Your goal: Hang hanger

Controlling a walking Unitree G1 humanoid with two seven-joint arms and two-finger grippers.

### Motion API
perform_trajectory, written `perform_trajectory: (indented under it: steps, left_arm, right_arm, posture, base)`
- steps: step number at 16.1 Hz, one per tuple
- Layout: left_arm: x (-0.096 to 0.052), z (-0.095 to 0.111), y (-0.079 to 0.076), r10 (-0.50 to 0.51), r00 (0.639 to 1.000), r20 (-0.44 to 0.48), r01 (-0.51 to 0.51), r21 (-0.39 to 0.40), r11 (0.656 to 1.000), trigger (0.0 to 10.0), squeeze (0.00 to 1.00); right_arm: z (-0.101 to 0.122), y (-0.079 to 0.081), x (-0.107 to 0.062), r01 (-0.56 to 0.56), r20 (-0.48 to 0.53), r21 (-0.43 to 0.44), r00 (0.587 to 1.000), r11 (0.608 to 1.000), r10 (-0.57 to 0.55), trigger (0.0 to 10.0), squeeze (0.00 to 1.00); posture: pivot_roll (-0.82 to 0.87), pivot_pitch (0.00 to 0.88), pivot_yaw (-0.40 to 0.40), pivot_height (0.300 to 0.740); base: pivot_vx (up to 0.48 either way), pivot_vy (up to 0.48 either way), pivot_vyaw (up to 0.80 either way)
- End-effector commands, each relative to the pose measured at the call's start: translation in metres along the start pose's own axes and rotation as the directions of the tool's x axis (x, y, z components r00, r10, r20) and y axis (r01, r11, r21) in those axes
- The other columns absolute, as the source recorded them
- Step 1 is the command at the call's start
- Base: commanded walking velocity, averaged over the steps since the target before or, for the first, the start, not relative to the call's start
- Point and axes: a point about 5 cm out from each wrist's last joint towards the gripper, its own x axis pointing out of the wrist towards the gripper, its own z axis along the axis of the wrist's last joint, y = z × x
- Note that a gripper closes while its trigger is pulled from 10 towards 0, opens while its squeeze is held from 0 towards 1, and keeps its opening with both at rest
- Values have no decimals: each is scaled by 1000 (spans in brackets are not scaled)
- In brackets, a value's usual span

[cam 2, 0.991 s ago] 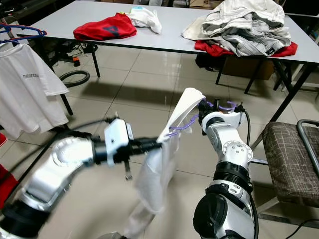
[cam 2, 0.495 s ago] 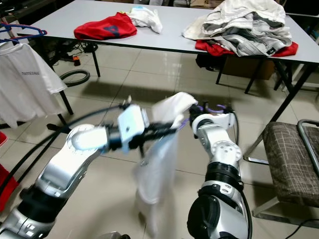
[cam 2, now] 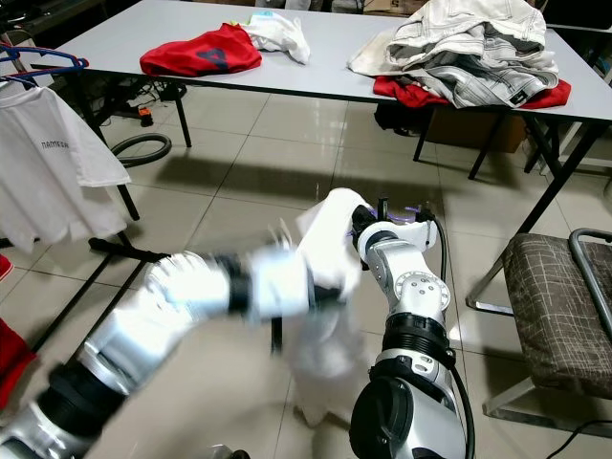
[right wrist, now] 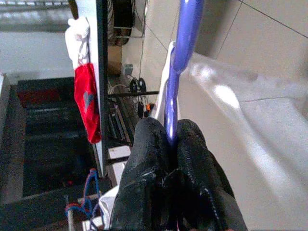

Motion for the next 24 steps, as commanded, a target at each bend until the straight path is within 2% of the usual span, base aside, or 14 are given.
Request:
perform_trajectory:
  steps: [1, 4, 5, 9, 10, 11, 13, 15, 16, 17, 20, 21, 22, 24]
  left_arm:
    - [2, -13, 3, 64, 994, -87, -61, 42, 997, 10000, 0]
    - [-5, -37, 13, 193, 956, -222, -185, 58, 981, 10000, 110]
    - [-6, -27, 15, 200, 969, -144, -207, -38, 978, 10000, 1000]
    - [-1, -5, -2, 128, 990, 54, -121, -124, 985, 10000, 1000]
    - [-4, -1, -12, 69, 993, 96, -57, -128, 990, 10000, 624]
    - [-7, 5, -21, 13, 989, 145, 10, -156, 988, 10000, 0]
    - [-16, 18, -20, 20, 974, 226, 35, -235, 972, 10000, 0]
    - [-26, 28, -2, 132, 959, 250, -50, -310, 950, 10000, 0]
    - [-34, 27, 11, 234, 948, 218, -149, -348, 926, 10000, 0]
    - [-38, 24, 18, 293, 936, 193, -211, -357, 910, 10000, 0]
    - [-60, -14, 30, 529, 848, -36, -493, -423, 761, 10000, 0]
    - [-74, -37, 26, 622, 767, -157, -622, -423, 659, 10000, 0]
    - [-83, -50, 22, 669, 710, -219, -685, -432, 586, 10000, 0]
    - [-88, -61, 15, 699, 665, -261, -719, -475, 507, 10000, 0]
  right_arm:
    - [5, 20, -2, -66, 21, 27, 998, 997, 65, 10000, 0]
    - [9, 29, -5, -97, 22, 3, 995, 995, 97, 10000, 0]
    - [9, 31, -7, -112, 14, -13, 994, 994, 112, 10000, 0]
    - [10, 31, -8, -122, 11, -62, 992, 991, 123, 10000, 0]
    - [13, 31, -8, -124, 20, -84, 992, 989, 126, 10000, 0]
    - [18, 32, -8, -122, 36, -145, 991, 982, 128, 10000, 0]
    - [28, 33, -10, -102, 53, -349, 990, 932, 128, 10000, 0]
    - [32, 25, -14, -50, 13, -654, 997, 755, 77, 10000, 0]
    - [33, 12, -19, -17, -15, -806, 1000, 591, 9, 10000, 0]
    - [34, 6, -22, -10, -23, -842, 1000, 540, -18, 10000, 0]
    - [45, -16, -45, 30, 17, -971, 998, 235, -57, 10000, 0]
    - [48, -21, -61, 70, 69, -997, 997, 44, -16, 10000, 0]
    - [47, -23, -72, 97, 96, -994, 995, -44, 21, 10000, 0]
    - [43, -30, -84, 101, 99, -993, 994, -55, 37, 10000, 0]
  posture:
    - [10, 49, 2, 740]
    - [5, 44, 0, 740]
    - [11, 37, -4, 740]
    - [20, 21, -5, 740]
    - [24, 13, -3, 740]
    - [28, 7, -3, 740]
    - [37, 0, -5, 740]
    - [43, 0, -7, 740]
    - [46, 0, -8, 740]
    - [47, 0, -8, 740]
    - [38, 7, 9, 740]
    - [35, 12, 13, 740]
    - [33, 19, 14, 740]
    - [29, 24, 17, 740]
  base:
    - [0, 0, 0]
    - [0, 0, 0]
    - [0, 0, 0]
    - [0, 0, 0]
    - [0, 0, 0]
    - [0, 0, 0]
    - [0, 0, 0]
    - [0, 0, 0]
    - [0, 0, 0]
    - [0, 0, 0]
    - [0, 0, 0]
    - [0, 0, 0]
    - [0, 0, 0]
    - [0, 0, 0]
